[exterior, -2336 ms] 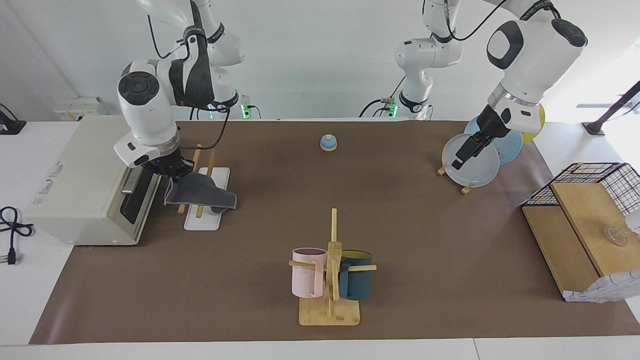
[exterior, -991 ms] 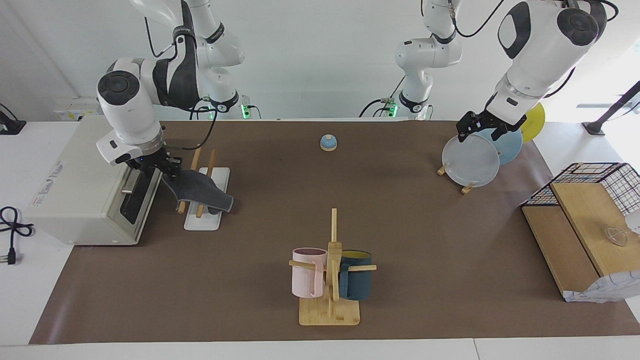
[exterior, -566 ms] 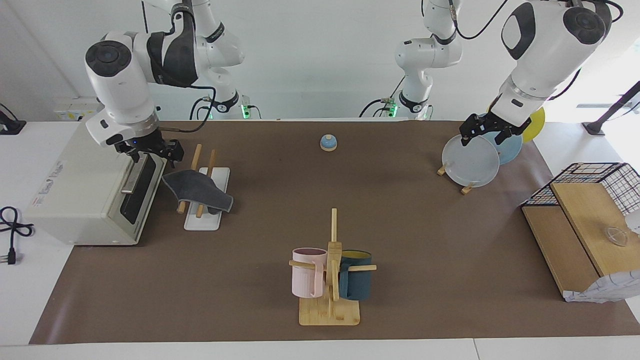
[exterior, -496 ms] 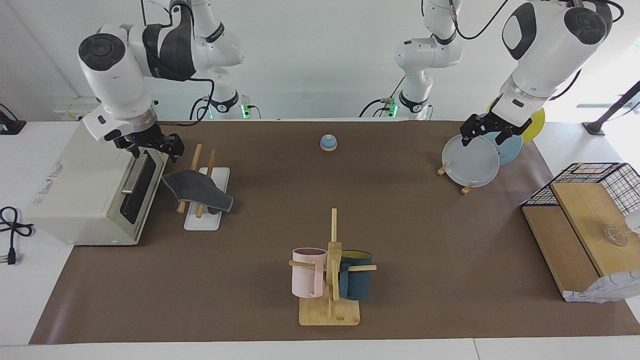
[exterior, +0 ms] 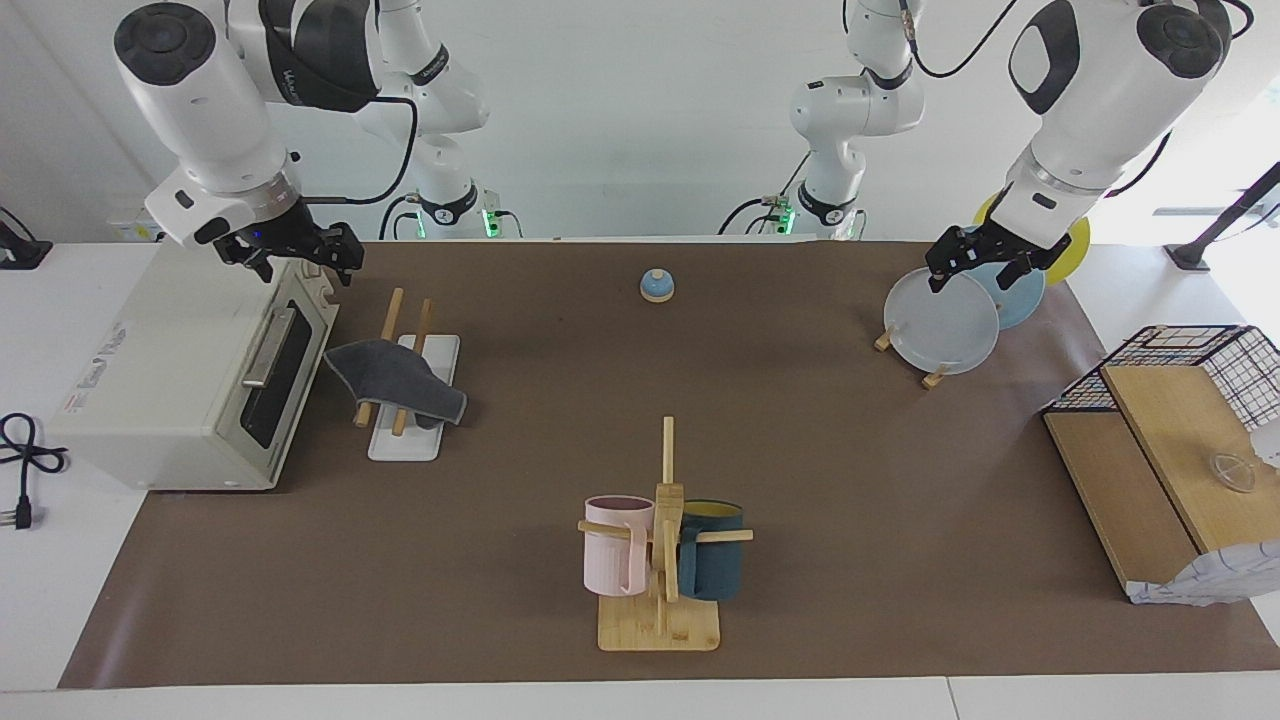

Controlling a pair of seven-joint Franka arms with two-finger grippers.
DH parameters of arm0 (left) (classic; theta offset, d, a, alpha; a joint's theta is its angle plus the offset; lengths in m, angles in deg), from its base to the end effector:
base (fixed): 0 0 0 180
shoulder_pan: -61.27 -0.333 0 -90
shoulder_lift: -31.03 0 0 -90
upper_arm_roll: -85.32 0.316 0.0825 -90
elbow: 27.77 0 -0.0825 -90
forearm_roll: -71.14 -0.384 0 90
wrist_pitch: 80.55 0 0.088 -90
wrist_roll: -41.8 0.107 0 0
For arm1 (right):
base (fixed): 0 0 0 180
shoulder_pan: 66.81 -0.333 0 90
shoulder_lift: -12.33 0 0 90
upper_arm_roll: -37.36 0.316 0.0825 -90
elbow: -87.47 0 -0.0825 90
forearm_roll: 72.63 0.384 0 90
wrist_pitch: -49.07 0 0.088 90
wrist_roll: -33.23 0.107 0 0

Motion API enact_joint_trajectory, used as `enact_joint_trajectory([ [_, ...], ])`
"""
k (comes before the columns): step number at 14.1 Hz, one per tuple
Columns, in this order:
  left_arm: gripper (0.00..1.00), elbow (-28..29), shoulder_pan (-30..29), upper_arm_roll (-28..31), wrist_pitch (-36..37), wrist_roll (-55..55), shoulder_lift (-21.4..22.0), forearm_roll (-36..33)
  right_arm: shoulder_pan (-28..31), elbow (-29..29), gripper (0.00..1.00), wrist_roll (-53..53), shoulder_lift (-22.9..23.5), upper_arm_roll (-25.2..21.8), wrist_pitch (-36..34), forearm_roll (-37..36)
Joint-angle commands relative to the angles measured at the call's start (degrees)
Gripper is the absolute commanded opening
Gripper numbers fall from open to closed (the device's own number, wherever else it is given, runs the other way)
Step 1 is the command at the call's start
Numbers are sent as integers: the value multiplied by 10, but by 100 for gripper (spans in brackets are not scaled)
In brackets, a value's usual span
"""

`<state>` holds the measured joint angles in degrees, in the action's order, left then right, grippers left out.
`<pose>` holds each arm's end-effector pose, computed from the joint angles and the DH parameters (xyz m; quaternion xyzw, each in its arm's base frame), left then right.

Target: Fold towel and hang on rack

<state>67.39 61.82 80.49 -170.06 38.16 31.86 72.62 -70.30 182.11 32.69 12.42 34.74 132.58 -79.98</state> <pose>0.5431 -0.0542 0.5894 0.9989 -0.0147 -0.0429 0.0090 0.5382 -0.0067 0.5783 0.9931 0.0112 -0.0974 0.0644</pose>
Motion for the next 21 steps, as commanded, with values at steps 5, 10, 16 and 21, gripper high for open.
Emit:
enact_joint_trajectory([
  [5,100,-21,7,5,3,3,3,-5,-29,-8,100,-10,-14,-5,-5,2],
  [10,100,-12,6,5,-1,3,13,-6,-25,-24,100,-13,0,-22,10,14],
  [16,100,-11,6,5,0,4,13,-6,38,-24,100,-13,7,2,17,44],
  [21,100,-11,6,5,1,4,13,-6,32,-33,100,-13,7,2,13,44],
])
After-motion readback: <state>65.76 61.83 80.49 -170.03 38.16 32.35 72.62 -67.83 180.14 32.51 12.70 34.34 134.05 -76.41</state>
